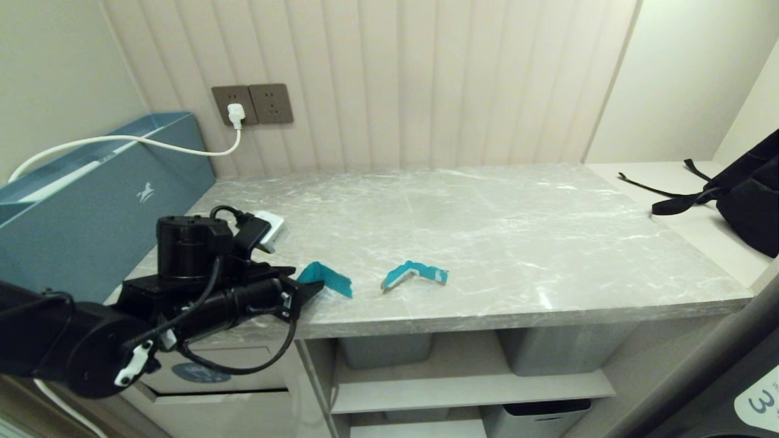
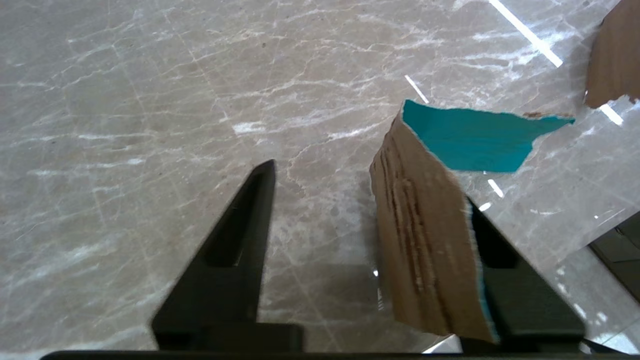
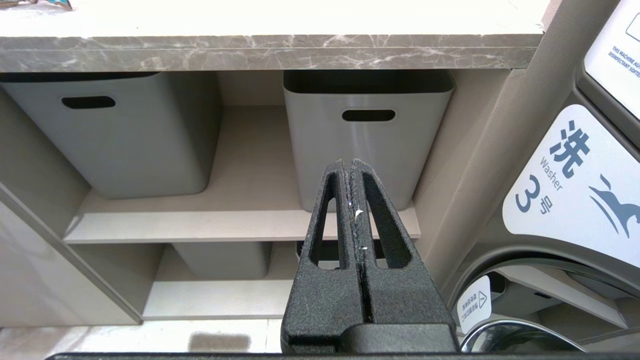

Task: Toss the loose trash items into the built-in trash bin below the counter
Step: Pick up the garbage, then put the garbage in the trash can

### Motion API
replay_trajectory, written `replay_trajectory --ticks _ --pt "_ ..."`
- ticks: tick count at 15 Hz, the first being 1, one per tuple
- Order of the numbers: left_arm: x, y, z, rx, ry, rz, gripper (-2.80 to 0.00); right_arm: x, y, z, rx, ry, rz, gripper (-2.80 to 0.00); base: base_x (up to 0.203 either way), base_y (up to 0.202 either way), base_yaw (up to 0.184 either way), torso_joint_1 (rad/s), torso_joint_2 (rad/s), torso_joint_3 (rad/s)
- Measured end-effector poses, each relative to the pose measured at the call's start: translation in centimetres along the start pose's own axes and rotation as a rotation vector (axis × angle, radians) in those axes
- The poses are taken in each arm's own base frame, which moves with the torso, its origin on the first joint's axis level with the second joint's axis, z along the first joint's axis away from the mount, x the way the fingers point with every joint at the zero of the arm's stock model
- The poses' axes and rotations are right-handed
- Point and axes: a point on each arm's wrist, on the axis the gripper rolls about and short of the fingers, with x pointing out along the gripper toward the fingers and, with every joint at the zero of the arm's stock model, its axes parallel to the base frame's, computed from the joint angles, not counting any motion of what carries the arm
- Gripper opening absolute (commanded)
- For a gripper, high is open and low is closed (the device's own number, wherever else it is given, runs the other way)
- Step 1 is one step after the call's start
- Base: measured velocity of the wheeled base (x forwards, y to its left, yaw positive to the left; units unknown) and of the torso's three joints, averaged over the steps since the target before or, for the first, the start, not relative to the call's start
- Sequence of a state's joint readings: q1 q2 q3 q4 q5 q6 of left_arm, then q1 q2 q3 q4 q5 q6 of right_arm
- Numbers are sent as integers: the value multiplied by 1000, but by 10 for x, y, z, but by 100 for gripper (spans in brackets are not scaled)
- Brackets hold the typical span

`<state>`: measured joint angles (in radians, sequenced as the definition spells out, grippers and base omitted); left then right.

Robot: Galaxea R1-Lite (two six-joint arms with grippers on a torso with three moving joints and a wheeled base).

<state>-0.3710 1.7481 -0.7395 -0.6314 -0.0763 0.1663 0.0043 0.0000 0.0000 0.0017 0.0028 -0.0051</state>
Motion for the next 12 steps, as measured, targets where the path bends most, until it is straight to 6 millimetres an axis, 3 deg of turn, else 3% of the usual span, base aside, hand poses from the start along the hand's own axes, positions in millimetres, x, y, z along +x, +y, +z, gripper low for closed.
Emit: replay_trajectory --ticks 4,7,10,12 --pt "0 0 1 -18 0 0 -280 0 0 0 0 0 0 -280 0 0 0 0 0 0" --pt "-16 2 9 -97 -2 21 -280 0 0 0 0 0 0 -280 0 0 0 0 0 0" --pt "-62 12 17 -130 3 81 -280 0 0 0 0 0 0 -280 0 0 0 0 0 0" --pt "-104 17 17 -132 -23 133 -280 0 0 0 0 0 0 -280 0 0 0 0 0 0"
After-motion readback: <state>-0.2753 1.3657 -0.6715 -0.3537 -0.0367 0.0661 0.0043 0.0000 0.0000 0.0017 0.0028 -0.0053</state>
